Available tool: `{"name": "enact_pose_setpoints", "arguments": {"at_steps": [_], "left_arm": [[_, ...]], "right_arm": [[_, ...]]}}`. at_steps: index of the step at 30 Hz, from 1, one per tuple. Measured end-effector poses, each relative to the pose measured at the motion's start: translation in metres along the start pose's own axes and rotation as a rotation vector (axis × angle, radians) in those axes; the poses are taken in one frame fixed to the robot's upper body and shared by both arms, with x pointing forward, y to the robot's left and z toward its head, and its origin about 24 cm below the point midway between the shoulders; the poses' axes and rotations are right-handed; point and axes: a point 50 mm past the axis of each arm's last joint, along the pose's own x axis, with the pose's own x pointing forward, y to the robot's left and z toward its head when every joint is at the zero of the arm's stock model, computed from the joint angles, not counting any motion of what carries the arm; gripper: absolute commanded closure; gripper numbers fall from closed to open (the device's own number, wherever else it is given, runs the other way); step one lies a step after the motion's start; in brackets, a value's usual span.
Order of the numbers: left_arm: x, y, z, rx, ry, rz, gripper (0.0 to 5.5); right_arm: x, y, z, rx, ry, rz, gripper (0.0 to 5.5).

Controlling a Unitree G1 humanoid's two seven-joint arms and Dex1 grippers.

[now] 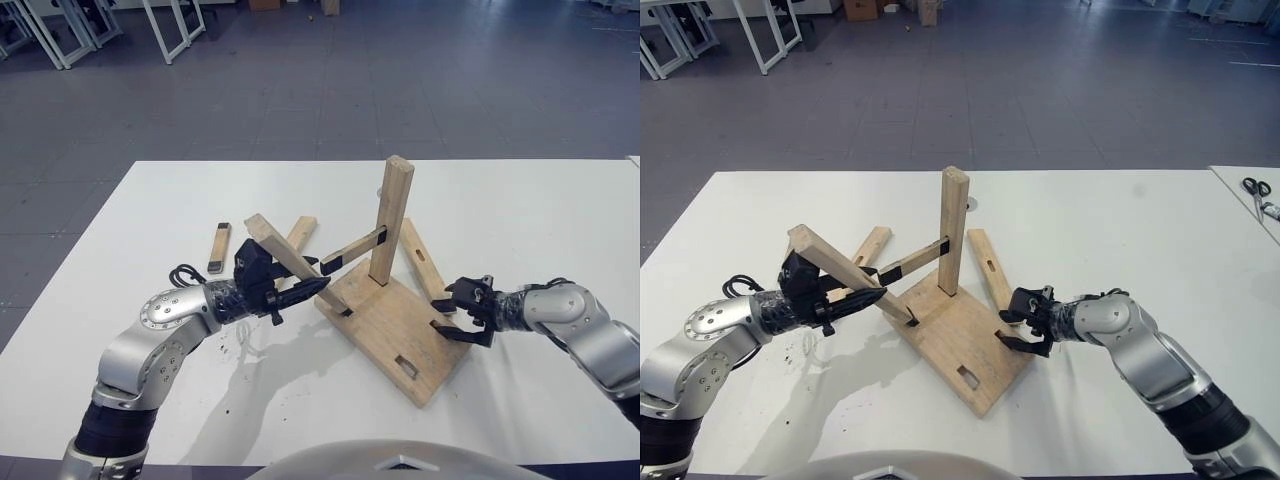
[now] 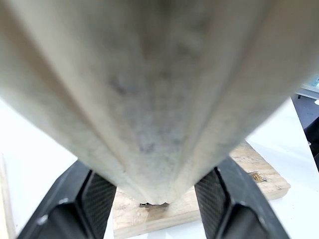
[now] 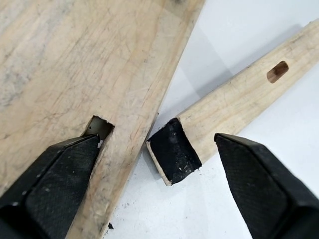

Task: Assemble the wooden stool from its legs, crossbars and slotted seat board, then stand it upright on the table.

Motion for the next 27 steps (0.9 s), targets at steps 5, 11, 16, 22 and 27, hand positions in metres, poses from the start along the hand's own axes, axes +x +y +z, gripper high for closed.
{"name": "enact_pose_setpoints", "arguments": {"at_steps": [5, 11, 16, 22, 27], "left_arm": [[0.002, -0.003, -0.001, -0.035, -0.036, 0.092, 3.45], [0.002, -0.012, -0.001, -0.052, -0.041, 0.136, 3.45], [-0.003, -0.013, -0.003, -0.074, -0.036, 0.122, 3.45], [0.000, -0.009, -0.005, -0.054, -0.015, 0.112, 3.45], [0.007, -0.013, -0.006, 0.031, 0.005, 0.090, 3.45]], "right_arm": [[0.000, 0.000, 0.000, 0.010, -0.009, -0.011, 1.24], [0.000, 0.000, -0.001, 0.014, -0.011, -0.009, 1.24], [0.000, 0.001, 0.000, 0.008, -0.012, -0.005, 1.24], [0.000, 0.001, 0.000, 0.010, -0.012, 0.000, 1.24], [0.000, 0.001, 0.000, 0.010, -0.014, 0.004, 1.24]]}}
